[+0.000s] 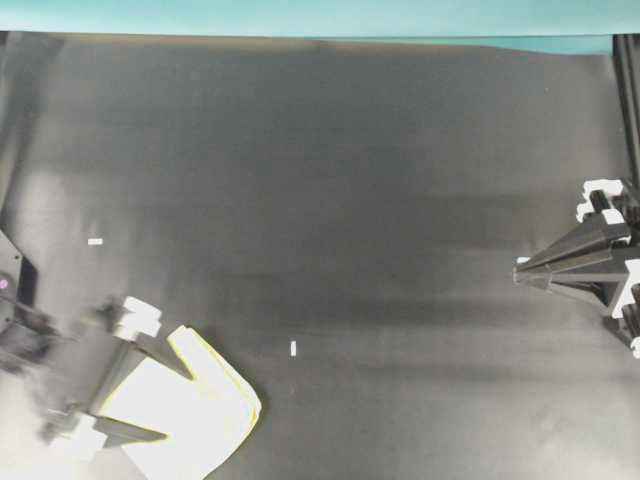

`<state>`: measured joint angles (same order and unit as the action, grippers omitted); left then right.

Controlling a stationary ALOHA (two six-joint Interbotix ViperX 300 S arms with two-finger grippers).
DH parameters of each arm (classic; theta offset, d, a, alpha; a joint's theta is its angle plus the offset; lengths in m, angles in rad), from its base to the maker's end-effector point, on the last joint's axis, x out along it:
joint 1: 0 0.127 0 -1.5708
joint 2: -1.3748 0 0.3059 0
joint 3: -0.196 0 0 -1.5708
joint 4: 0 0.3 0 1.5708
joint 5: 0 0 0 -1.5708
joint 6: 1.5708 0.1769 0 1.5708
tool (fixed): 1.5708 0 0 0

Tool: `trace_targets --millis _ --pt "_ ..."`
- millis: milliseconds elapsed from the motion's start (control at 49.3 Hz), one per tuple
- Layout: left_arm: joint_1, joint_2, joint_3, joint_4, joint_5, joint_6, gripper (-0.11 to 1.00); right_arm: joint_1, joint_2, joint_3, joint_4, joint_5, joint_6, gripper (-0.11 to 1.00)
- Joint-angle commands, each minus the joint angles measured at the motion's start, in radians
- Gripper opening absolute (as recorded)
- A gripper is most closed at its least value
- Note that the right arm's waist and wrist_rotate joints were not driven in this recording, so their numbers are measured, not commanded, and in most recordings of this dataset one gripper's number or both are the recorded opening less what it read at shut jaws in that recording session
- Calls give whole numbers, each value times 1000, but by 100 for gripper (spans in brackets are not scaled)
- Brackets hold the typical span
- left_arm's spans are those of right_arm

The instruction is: Push a yellow cloth with the left arm to wipe the desk.

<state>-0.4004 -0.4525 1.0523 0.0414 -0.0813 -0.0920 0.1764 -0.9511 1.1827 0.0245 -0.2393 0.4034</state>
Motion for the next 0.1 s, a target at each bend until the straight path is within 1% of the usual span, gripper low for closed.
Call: trace_targets --millis 0,81 --pt "2 -71 15 3 -2 2 85 0 5 -5 2 -5 0 1" --pt "5 -129 44 3 -2 2 85 2 5 0 2 -6 2 1"
